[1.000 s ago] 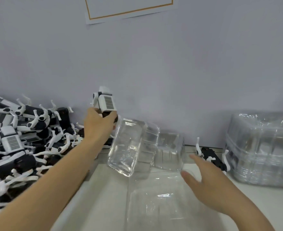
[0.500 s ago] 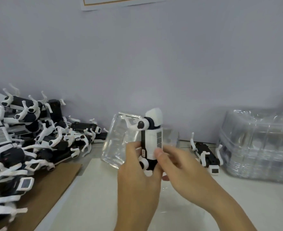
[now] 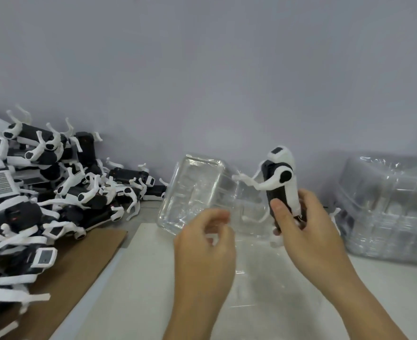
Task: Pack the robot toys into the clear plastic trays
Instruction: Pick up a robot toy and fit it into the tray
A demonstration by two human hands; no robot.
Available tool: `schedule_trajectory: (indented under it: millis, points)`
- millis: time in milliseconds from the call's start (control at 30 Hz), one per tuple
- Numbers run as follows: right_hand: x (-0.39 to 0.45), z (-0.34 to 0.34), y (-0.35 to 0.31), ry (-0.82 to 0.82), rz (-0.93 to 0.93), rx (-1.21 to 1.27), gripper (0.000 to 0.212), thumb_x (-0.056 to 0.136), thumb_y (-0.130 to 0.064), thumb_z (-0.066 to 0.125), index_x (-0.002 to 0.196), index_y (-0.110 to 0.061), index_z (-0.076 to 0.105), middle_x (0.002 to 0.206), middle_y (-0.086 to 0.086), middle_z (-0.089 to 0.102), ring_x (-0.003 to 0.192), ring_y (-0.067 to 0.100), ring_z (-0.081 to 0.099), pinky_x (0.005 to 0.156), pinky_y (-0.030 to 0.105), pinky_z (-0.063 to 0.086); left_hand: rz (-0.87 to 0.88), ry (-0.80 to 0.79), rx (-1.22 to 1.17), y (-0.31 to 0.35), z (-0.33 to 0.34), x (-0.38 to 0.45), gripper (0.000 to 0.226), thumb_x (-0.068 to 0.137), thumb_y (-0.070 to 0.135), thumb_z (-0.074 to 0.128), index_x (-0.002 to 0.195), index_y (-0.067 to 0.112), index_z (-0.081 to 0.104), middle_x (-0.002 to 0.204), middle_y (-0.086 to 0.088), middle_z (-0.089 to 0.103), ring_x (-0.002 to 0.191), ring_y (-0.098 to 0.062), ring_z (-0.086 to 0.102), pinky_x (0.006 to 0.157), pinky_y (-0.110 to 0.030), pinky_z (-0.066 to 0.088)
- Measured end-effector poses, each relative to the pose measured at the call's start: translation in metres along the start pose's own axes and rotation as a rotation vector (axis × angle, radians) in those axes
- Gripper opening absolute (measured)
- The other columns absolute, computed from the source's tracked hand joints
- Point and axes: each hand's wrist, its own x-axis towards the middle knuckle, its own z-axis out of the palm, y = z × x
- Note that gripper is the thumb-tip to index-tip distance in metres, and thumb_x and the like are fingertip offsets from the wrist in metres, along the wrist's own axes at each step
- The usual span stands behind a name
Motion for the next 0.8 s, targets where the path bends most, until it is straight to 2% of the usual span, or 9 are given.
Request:
schedule_trajectory:
  millis: [67,100,167,233,300,367,500,633,800]
  points:
    - [0.001,-0.007,0.002,0.005,-0.043,-0.074,0.009,0.094,-0.043,0.054,0.094,-0.034,0.057,0.082,-0.006,0.065,0.074,0.016,0.065,0.067,0.038,0.055,-0.124,-0.002,0.129,-0.012,-0.010,0.004,0.019,0.089,0.012,0.061,0.093,0.029,0.067,0.095,0.015,0.067,0.092,-0.001,0.062,0.070,-0.007,0.043]
    - [0.002,-0.010,0.003,0.001,-0.047,-0.097,0.006,0.094,-0.042,0.052,0.094,-0.038,0.057,0.084,-0.011,0.065,0.071,0.014,0.064,0.065,0.038,0.054,-0.191,-0.021,0.197,-0.018,-0.014,0.005,0.017,0.089,0.016,0.061,0.099,0.030,0.064,0.101,0.014,0.064,0.096,-0.005,0.060,0.072,-0.013,0.044]
    - [0.004,-0.017,0.004,-0.023,-0.028,-0.129,0.004,0.093,-0.044,0.052,0.097,-0.046,0.053,0.090,-0.029,0.063,0.070,0.009,0.066,0.063,0.033,0.050,-0.296,-0.057,0.299,-0.028,-0.018,0.006,0.020,0.091,0.022,0.060,0.110,0.027,0.060,0.109,0.008,0.060,0.099,-0.013,0.059,0.078,-0.025,0.043]
    - [0.005,-0.023,0.005,-0.078,-0.010,-0.181,0.007,0.093,-0.042,0.054,0.096,-0.049,0.052,0.090,-0.031,0.062,0.072,0.005,0.065,0.064,0.029,0.046,-0.363,-0.086,0.323,-0.034,-0.018,0.006,0.020,0.092,0.026,0.060,0.111,0.026,0.056,0.109,0.007,0.059,0.095,-0.011,0.059,0.077,-0.027,0.043]
    - [0.007,-0.027,0.005,-0.152,-0.022,-0.291,0.011,0.093,-0.039,0.059,0.098,-0.047,0.055,0.089,-0.021,0.063,0.082,0.001,0.060,0.068,0.026,0.040,-0.404,-0.116,0.314,-0.037,-0.016,0.004,0.013,0.093,0.028,0.058,0.105,0.028,0.053,0.102,0.010,0.059,0.084,-0.005,0.057,0.068,-0.027,0.043]
    - [0.006,-0.025,0.005,-0.238,-0.048,-0.446,0.015,0.093,-0.039,0.059,0.107,-0.042,0.058,0.099,-0.021,0.056,0.096,0.003,0.052,0.078,0.027,0.036,-0.426,-0.119,0.281,-0.040,-0.014,0.004,0.007,0.094,0.027,0.056,0.099,0.030,0.051,0.094,0.011,0.059,0.076,-0.005,0.058,0.061,-0.027,0.044]
    - [-0.001,-0.013,0.003,-0.389,-0.037,-0.575,0.022,0.095,-0.045,0.056,0.115,-0.038,0.059,0.105,-0.018,0.054,0.105,0.007,0.049,0.092,0.033,0.043,-0.446,-0.082,0.172,-0.042,-0.010,0.003,0.008,0.095,0.022,0.054,0.095,0.030,0.052,0.092,0.007,0.061,0.064,-0.009,0.057,0.047,-0.017,0.039]
    - [-0.006,-0.007,0.008,-0.489,-0.048,-0.670,0.023,0.095,-0.044,0.058,0.118,-0.041,0.059,0.098,-0.019,0.048,0.108,0.011,0.045,0.095,0.035,0.041,-0.483,0.061,0.051,-0.039,-0.005,0.003,0.006,0.093,0.020,0.058,0.090,0.025,0.058,0.090,0.009,0.062,0.070,-0.006,0.057,0.054,-0.023,0.036]
    - [-0.009,0.000,0.013,-0.521,-0.055,-0.674,0.016,0.096,-0.040,0.058,0.112,-0.044,0.057,0.095,-0.020,0.045,0.108,0.011,0.040,0.098,0.035,0.032,-0.503,0.071,0.021,-0.042,-0.001,0.003,0.005,0.096,0.018,0.053,0.097,0.023,0.055,0.088,0.008,0.060,0.074,-0.006,0.055,0.057,-0.026,0.035]
